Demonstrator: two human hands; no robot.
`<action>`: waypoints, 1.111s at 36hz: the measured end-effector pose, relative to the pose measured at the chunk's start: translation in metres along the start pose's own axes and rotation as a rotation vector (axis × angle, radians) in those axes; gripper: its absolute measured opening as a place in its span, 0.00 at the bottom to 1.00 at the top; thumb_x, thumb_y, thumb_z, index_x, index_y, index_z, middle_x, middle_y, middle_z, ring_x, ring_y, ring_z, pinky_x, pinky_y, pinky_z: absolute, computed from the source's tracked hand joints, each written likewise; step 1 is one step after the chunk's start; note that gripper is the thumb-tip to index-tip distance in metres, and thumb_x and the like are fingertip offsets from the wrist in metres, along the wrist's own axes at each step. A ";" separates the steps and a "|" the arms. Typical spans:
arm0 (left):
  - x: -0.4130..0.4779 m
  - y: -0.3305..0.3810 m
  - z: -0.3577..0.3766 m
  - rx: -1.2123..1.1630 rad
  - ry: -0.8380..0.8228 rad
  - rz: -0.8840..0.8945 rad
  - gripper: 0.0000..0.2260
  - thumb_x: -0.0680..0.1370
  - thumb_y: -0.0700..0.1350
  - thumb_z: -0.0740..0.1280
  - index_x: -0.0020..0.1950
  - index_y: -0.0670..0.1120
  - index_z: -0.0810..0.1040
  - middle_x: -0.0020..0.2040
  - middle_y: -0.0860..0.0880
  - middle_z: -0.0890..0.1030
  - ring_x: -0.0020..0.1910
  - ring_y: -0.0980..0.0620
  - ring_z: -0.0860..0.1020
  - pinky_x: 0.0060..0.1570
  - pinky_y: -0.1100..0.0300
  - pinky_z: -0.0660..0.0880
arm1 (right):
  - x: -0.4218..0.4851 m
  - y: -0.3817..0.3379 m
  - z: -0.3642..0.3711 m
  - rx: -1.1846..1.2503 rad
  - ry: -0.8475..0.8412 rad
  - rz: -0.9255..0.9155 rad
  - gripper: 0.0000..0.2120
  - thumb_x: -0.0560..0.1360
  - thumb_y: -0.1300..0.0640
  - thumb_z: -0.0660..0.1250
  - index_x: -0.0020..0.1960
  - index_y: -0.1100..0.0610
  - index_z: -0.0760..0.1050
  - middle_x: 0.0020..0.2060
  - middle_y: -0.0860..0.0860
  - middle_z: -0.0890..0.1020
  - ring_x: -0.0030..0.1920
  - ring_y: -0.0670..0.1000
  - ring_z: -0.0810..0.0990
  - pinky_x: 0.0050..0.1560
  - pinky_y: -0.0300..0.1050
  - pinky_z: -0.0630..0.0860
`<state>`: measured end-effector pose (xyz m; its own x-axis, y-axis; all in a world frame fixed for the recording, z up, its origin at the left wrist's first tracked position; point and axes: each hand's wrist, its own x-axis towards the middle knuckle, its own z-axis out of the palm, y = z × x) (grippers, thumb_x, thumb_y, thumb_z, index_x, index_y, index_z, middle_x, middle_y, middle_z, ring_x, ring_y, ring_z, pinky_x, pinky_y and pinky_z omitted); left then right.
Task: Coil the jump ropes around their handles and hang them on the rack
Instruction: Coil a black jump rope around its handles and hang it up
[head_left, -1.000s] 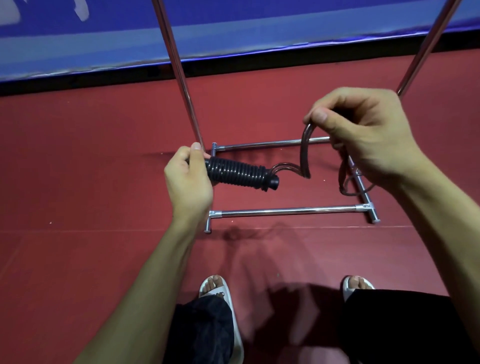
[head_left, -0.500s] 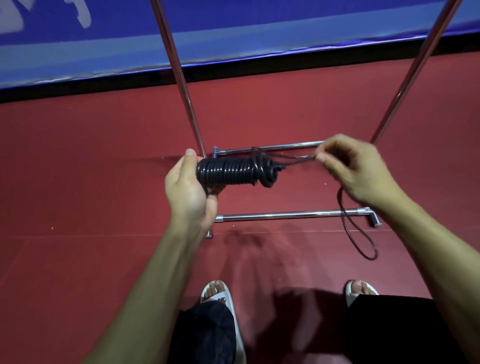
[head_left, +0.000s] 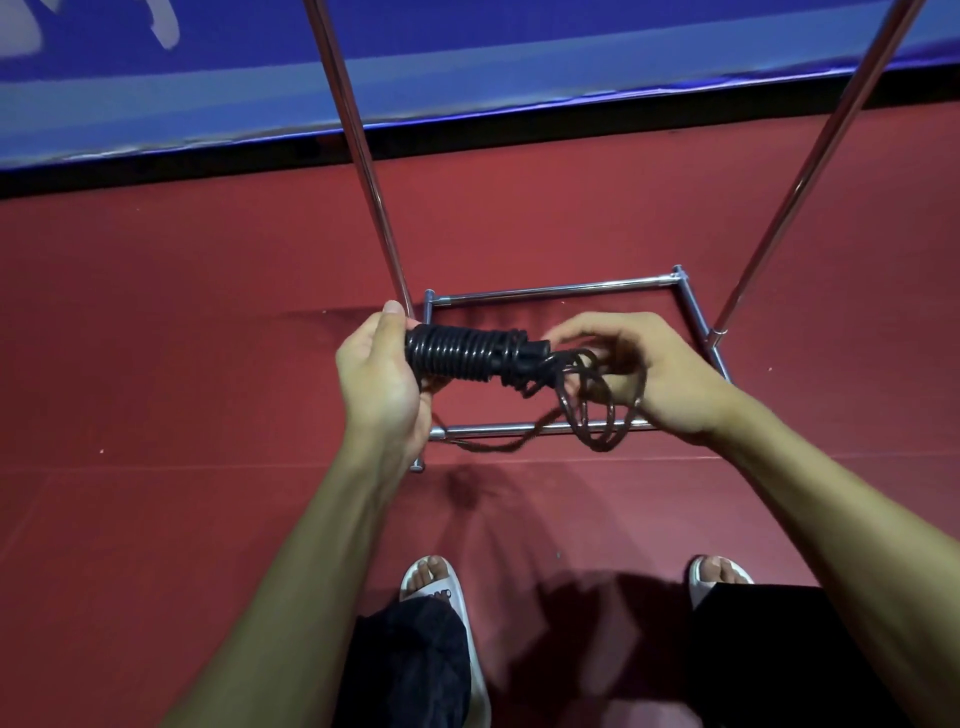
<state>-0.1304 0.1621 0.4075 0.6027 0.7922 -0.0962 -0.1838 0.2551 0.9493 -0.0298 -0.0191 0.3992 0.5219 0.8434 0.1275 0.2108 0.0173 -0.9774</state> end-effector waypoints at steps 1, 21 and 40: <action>0.001 0.000 -0.001 -0.002 0.009 -0.003 0.17 0.84 0.42 0.57 0.34 0.43 0.68 0.23 0.53 0.69 0.23 0.55 0.69 0.31 0.60 0.70 | -0.001 -0.003 -0.003 0.006 -0.050 0.024 0.17 0.73 0.78 0.65 0.50 0.58 0.77 0.31 0.53 0.77 0.33 0.46 0.75 0.38 0.40 0.75; 0.003 -0.004 -0.001 0.046 0.045 0.028 0.17 0.84 0.42 0.58 0.34 0.43 0.68 0.24 0.52 0.69 0.24 0.53 0.69 0.28 0.61 0.71 | -0.003 -0.022 -0.004 0.179 -0.186 0.320 0.28 0.68 0.58 0.74 0.66 0.50 0.70 0.35 0.55 0.78 0.36 0.55 0.77 0.42 0.48 0.77; -0.007 -0.008 0.013 0.062 0.136 0.200 0.17 0.76 0.50 0.61 0.27 0.52 0.74 0.28 0.47 0.66 0.32 0.45 0.64 0.34 0.48 0.65 | 0.003 -0.006 0.041 -0.170 0.387 -0.001 0.15 0.67 0.43 0.69 0.49 0.50 0.78 0.41 0.46 0.82 0.43 0.45 0.80 0.49 0.45 0.76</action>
<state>-0.1231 0.1472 0.4049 0.4479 0.8921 0.0599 -0.2386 0.0547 0.9696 -0.0630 0.0050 0.3981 0.7869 0.5787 0.2143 0.3281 -0.0982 -0.9395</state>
